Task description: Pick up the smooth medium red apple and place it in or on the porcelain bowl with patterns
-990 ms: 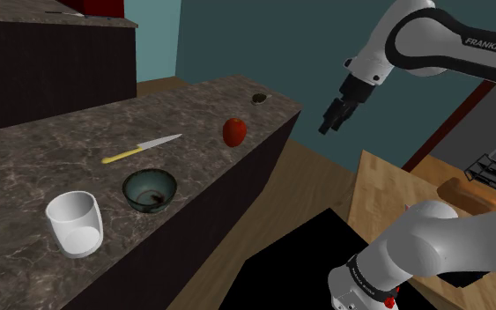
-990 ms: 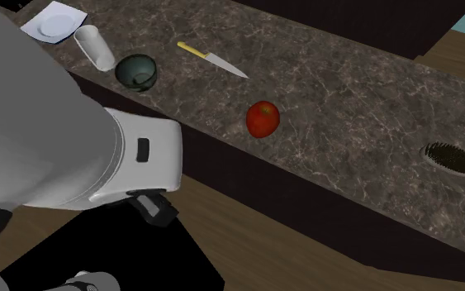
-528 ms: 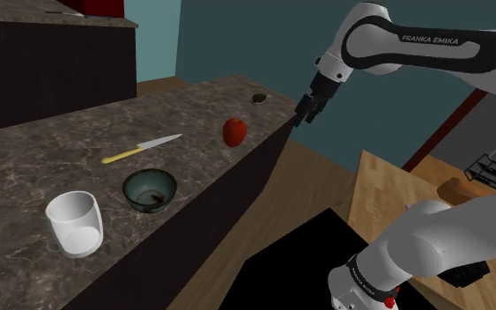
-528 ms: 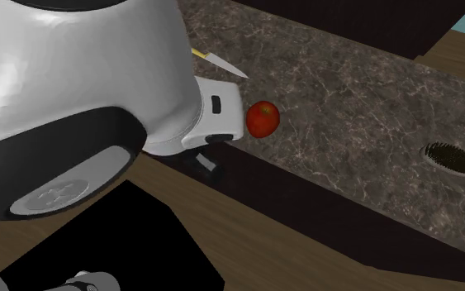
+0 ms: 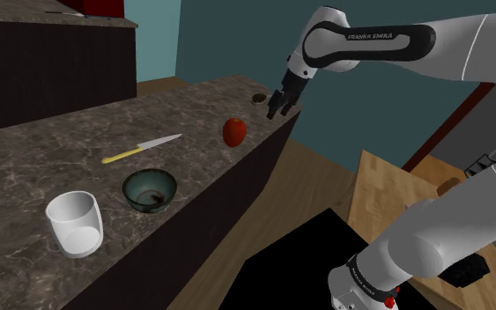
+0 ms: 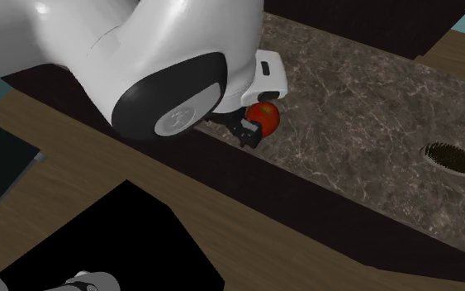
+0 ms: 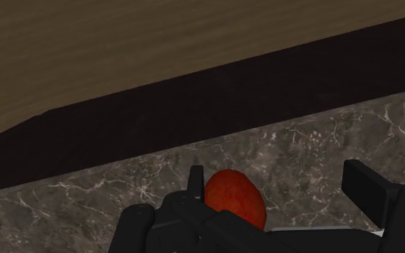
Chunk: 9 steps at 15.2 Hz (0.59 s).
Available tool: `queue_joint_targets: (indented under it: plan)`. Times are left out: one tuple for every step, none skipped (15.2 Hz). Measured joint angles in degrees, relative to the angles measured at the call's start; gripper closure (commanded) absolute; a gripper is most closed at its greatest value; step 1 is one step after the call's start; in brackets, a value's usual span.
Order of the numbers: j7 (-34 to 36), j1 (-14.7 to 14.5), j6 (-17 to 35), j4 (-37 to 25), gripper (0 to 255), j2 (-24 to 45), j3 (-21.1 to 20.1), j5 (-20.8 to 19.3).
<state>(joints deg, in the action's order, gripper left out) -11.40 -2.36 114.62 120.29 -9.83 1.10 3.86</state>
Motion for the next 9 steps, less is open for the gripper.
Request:
queue_joint_targets:
  plan:
    - [-0.16, -0.08, 0.94, -1.38, 0, 2.12, -0.07, -0.06]
    - [0.03, -0.28, 1.53, -3.68, 0, 4.80, -0.31, -0.13]
    - [0.24, -0.48, 1.84, -5.45, 0, 6.69, -0.54, -0.26]
    - [0.00, -0.48, 2.13, -7.30, 0, 8.64, -0.53, -0.38]
    - [-0.24, -0.48, 2.70, -8.95, 0, 10.68, -0.53, -0.48]
    - [-0.23, -0.58, 2.84, -11.04, 0, 12.74, -0.63, -0.62]
    - [-0.60, -0.52, 3.20, -13.19, 0, 15.04, -0.58, -0.71]
    - [-0.54, -0.64, 3.12, -16.33, 0, 17.94, -0.68, -0.87]
    - [-0.51, -0.77, 3.17, -18.66, 0, 20.15, -0.78, -1.05]
